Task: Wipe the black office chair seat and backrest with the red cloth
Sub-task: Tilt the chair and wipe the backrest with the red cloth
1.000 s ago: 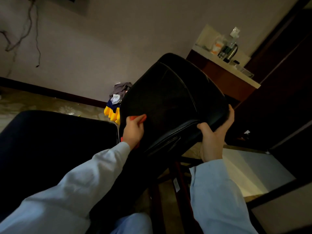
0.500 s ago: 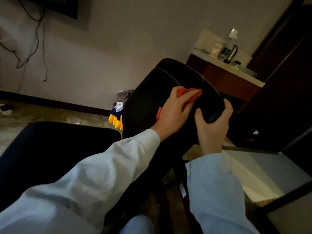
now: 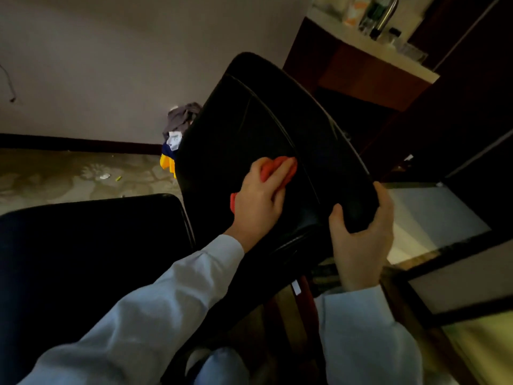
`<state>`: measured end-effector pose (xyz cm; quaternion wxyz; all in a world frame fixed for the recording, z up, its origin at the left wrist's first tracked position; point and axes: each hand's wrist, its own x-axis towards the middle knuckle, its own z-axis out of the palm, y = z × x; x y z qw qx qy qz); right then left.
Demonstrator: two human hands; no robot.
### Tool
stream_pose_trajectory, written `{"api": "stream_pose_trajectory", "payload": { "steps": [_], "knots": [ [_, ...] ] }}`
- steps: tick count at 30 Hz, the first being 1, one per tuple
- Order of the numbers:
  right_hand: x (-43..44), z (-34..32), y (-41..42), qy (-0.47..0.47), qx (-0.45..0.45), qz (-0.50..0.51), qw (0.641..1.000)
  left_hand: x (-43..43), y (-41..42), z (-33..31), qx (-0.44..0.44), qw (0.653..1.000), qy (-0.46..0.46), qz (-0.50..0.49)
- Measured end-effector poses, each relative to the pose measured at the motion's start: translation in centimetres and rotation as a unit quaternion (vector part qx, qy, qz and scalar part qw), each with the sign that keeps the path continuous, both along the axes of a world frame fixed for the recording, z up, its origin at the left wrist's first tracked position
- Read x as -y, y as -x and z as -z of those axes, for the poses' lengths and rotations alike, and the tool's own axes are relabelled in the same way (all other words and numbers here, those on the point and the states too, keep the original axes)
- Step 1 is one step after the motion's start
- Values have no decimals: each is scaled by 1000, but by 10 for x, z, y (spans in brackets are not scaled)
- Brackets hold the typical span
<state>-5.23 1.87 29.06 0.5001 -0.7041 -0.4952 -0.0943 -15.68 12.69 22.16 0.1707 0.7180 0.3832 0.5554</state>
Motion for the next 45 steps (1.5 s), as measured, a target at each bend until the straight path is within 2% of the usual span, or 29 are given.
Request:
{"api": "stream_pose_trajectory", "payload": {
  "steps": [3,5,7,9,11,14,16,22,27,31,39,43,45],
  "knots": [
    [-2,-11,7,50,-38,19,998,-15,9,15,70,981,171,-59],
    [-1,-18,15,79,-53,32,995,-19,17,17,107,931,331,-106],
    [-2,-28,21,110,-54,43,992,-20,21,4,131,892,415,-122],
    [-5,-39,24,154,-40,49,986,-17,18,-19,176,891,403,-113],
    [-11,-51,20,220,11,44,975,-14,8,-47,199,914,343,-84],
    [-30,-72,11,303,94,-3,948,-5,-10,-76,130,964,233,-20],
    [-53,-87,4,325,124,-55,936,-8,-19,-76,59,980,187,-14],
    [-108,-99,-21,399,139,-150,894,-25,-28,-53,-18,981,180,-65],
    [-122,-90,-28,402,170,-161,885,-42,-27,-47,57,966,219,-126],
    [-131,-89,-29,390,173,-177,887,-57,-22,-32,75,954,244,-157],
    [-126,-91,-27,382,172,-181,890,-75,-6,15,146,874,386,-256],
    [-117,-95,-21,396,160,-175,887,-81,19,45,159,773,553,-267],
    [-111,-97,-19,400,148,-173,888,-83,26,44,168,752,581,-262]
  ]
}}
